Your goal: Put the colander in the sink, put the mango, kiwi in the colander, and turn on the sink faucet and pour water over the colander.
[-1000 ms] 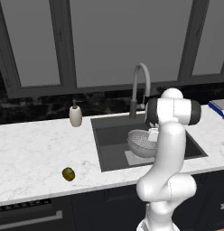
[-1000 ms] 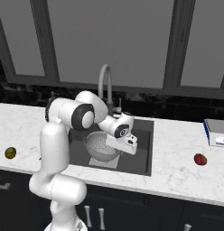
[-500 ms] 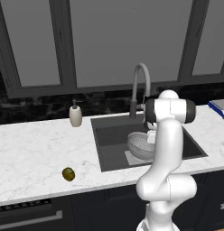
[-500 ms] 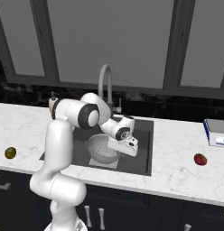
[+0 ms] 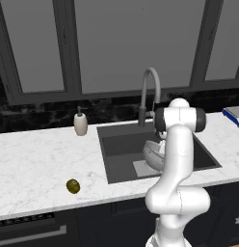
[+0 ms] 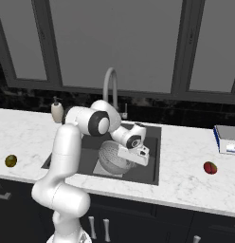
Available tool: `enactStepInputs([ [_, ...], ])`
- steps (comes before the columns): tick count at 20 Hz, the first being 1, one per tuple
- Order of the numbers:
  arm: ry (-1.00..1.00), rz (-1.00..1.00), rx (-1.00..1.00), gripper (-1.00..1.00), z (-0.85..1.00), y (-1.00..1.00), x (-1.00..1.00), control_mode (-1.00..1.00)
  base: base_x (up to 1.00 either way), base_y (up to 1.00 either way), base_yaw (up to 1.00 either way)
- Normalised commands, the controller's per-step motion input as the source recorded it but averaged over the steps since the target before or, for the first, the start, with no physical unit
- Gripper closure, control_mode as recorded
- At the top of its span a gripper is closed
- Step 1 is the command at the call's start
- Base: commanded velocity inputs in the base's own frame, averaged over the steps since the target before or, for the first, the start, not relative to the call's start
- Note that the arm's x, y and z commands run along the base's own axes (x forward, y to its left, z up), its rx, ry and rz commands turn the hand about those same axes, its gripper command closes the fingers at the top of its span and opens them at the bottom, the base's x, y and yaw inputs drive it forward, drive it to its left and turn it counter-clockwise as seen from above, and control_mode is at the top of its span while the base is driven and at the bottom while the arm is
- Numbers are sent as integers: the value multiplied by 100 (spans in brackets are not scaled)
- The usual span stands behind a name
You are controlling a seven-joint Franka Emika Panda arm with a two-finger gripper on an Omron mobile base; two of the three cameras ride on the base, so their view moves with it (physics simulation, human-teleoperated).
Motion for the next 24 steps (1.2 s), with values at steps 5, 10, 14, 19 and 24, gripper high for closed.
enactStepInputs([
  [5,0,0,0,100,-6,2,1,-100,0,0,0],
  [10,0,0,0,-100,0,8,-5,-100,0,0,0],
  [14,-2,0,0,-100,5,-3,-6,-100,0,0,0],
  [19,-10,0,0,-100,23,-3,-15,-100,0,0,0],
  [24,-17,0,0,-100,38,-3,-15,-100,0,0,0],
])
